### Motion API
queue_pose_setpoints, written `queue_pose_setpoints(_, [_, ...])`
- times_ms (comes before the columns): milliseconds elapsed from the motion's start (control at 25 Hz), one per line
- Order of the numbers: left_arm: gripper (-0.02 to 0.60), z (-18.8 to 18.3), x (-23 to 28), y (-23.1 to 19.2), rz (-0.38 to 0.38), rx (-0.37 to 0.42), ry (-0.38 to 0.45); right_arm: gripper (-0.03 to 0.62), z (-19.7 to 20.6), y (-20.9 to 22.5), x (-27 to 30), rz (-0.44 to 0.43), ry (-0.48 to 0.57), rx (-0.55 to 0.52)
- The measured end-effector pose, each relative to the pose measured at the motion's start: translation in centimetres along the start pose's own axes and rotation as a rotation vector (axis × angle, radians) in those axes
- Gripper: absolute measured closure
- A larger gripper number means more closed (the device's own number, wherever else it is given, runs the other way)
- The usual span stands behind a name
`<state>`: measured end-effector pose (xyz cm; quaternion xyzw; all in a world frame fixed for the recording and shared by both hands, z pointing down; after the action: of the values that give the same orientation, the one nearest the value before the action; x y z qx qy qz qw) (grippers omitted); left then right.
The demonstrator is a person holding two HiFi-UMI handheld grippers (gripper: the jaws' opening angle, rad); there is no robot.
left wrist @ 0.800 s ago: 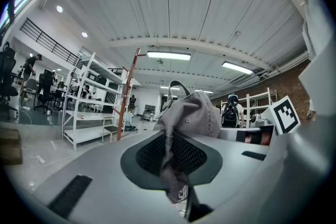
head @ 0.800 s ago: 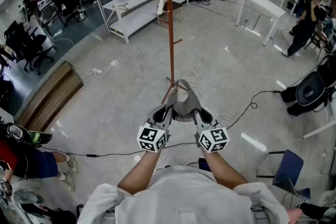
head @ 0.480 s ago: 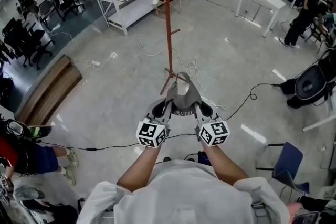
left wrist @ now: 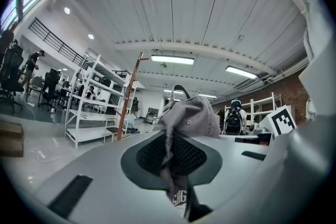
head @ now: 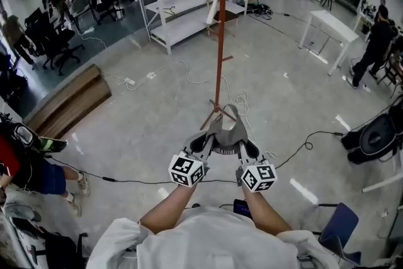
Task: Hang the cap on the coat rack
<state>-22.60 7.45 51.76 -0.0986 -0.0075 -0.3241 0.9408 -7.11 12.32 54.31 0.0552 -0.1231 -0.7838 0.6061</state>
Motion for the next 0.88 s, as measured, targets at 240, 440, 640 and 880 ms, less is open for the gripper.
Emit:
queue_pose_setpoints(240, [0.543,-1.3,-0.3,0.1,-0.016,-0.013,0.051,0.55,-1.5,0.0,0.2,-0.052,0.022,-0.018])
queue_pose_setpoints(440, [0.548,-1.0,0.0,0.5,-0.055,-0.008,0.044,0.549,-1.6,0.8,0.5,-0.066,0.014,-0.031])
queue_pose_setpoints(640, [0.551,-0.9,1.1,1.3,-0.072,0.005,0.036,0.55,-1.8,2.1,0.4,-0.069,0.014,-0.017])
queue_pose_setpoints(880, [0.552,-1.6,1.4,2.2,-0.079,0.025,0.039,0.549,-2.8,2.6,0.0,-0.081,0.026,-0.03])
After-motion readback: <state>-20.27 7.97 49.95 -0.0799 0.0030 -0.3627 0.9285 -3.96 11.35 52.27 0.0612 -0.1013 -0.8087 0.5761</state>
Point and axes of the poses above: the fingertips, and each gripper's own axes: x forward along the fingers, y to its right, z out of its underside, the point moved 4 cm from there along -x, backward along the fingers, and after that the axes turned 5 degrees about -y, right-handed, at the moved point
